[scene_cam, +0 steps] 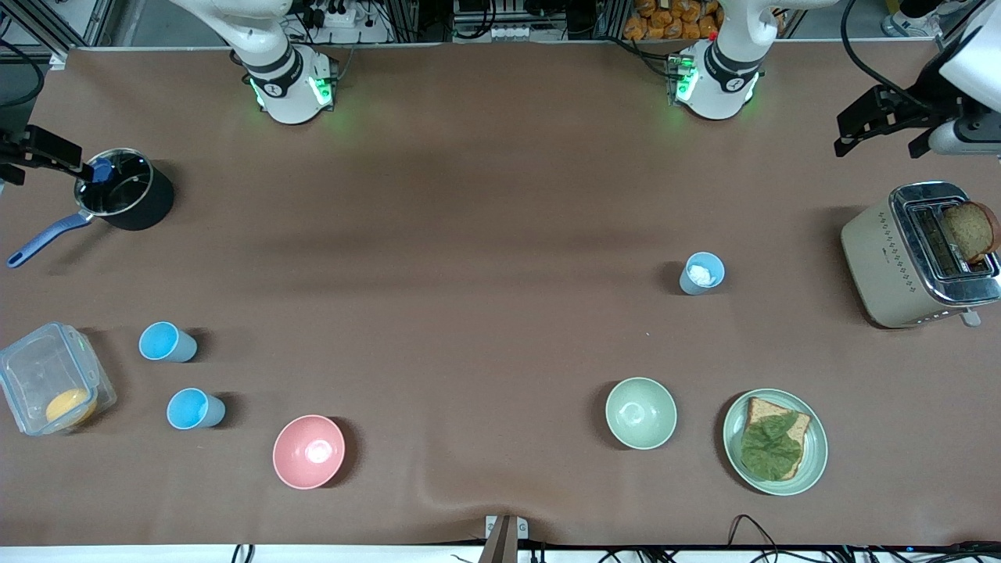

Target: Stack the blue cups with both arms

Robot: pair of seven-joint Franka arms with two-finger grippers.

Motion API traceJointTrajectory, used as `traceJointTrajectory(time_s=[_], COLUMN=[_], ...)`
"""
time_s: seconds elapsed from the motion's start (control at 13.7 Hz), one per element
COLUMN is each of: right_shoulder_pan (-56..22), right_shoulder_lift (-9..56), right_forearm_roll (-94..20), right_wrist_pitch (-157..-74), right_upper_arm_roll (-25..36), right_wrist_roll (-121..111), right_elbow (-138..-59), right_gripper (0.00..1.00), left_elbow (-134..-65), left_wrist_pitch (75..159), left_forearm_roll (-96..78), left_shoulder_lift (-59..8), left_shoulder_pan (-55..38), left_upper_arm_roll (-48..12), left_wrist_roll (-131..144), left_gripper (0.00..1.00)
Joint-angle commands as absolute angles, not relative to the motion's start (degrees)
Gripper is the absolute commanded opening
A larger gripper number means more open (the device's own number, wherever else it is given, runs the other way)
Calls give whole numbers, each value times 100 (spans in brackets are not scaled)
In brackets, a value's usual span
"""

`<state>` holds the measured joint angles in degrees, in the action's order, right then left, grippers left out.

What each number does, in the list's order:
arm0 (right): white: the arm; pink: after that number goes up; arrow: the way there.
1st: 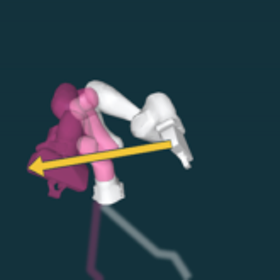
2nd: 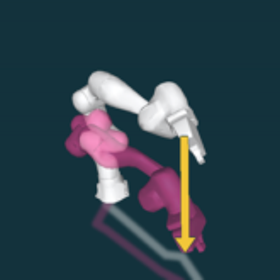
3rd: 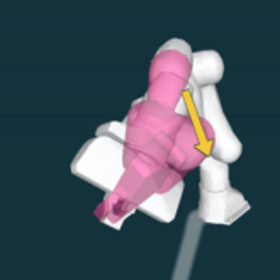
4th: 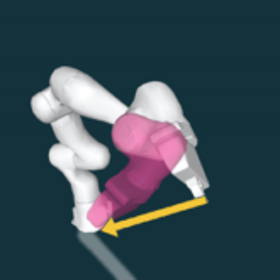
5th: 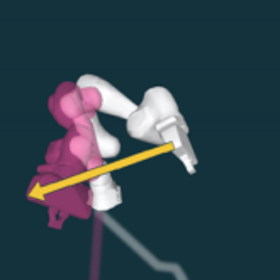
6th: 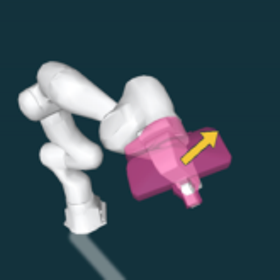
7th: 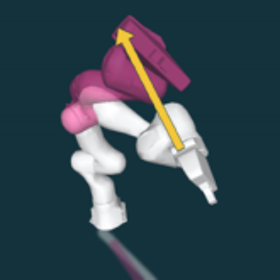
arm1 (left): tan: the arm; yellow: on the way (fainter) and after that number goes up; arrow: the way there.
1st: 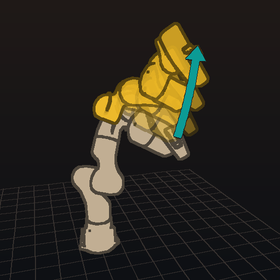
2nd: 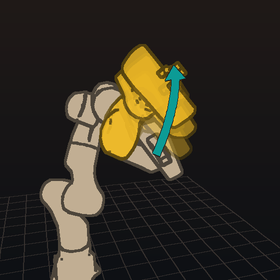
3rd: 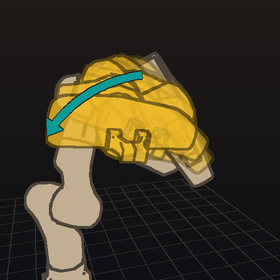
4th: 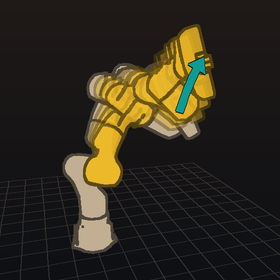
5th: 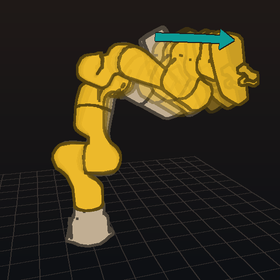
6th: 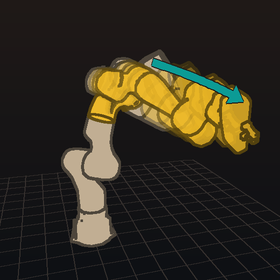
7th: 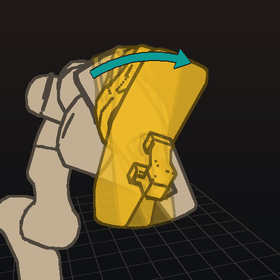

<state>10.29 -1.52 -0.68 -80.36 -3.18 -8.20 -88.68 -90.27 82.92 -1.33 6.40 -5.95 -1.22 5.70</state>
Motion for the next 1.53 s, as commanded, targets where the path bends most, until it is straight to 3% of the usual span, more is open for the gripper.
traceJointTrajectory(time_s=[0.0, 0.36, 0.66, 1.09, 1.46], right_shoulder_pan=[1099, 1125, 1405, 1661, 1661], right_shoulder_lift=[-62, -44, 385, 2028, 2970], right_forearm_roll=[62, 53, 123, 123, -18], right_wrist_pitch=[-8024, -7980, -8042, -9226, -9807], right_upper_arm_roll=[-404, -404, -369, -369, -378], right_wrist_roll=[-852, -852, -896, -1090, -1090], right_elbow=[-8719, -8745, -8745, -8745, -8807], right_gripper=[100, 100, 100, 100, 100], left_elbow=[-8912, -8964, -9245, -11238, -12593], left_wrist_pitch=[8165, 8156, 8585, 10807, 12302], left_forearm_roll=[-18, 62, 62, 53, 53], left_shoulder_lift=[606, 536, 405, 343, -104], left_shoulder_pan=[-571, -519, -580, -598, -598], left_upper_arm_roll=[-141, -202, -272, -536, -571], left_wrist_roll=[431, 439, 519, 536, 519], left_gripper=[100, 100, 100, 100, 100])
